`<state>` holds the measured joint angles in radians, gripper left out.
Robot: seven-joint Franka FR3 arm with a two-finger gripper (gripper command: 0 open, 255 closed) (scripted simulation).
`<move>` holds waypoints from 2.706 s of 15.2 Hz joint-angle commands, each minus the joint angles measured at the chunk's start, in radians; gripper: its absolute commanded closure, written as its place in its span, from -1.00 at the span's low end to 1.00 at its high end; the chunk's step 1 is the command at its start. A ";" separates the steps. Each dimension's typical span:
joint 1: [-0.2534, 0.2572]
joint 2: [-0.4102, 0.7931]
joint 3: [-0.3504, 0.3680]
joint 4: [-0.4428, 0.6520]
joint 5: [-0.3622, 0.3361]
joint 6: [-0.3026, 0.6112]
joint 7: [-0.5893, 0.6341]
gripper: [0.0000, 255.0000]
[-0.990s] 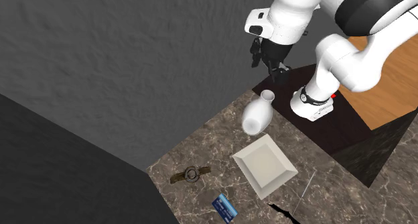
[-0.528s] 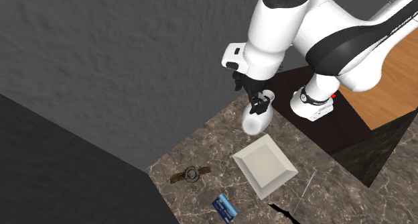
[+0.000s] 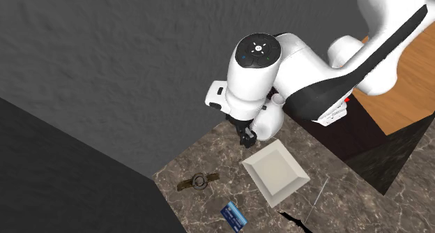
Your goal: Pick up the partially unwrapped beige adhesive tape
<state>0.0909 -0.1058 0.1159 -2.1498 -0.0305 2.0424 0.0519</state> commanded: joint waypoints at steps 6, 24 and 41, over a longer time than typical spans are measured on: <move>0.033 0.269 0.032 0.199 -0.051 0.062 0.076 -1.00; 0.086 0.592 0.030 0.437 -0.117 0.136 0.140 1.00; 0.083 0.536 0.037 0.479 -0.103 0.038 0.128 1.00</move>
<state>0.1746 0.4395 0.1518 -1.6727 -0.1355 2.0922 0.1810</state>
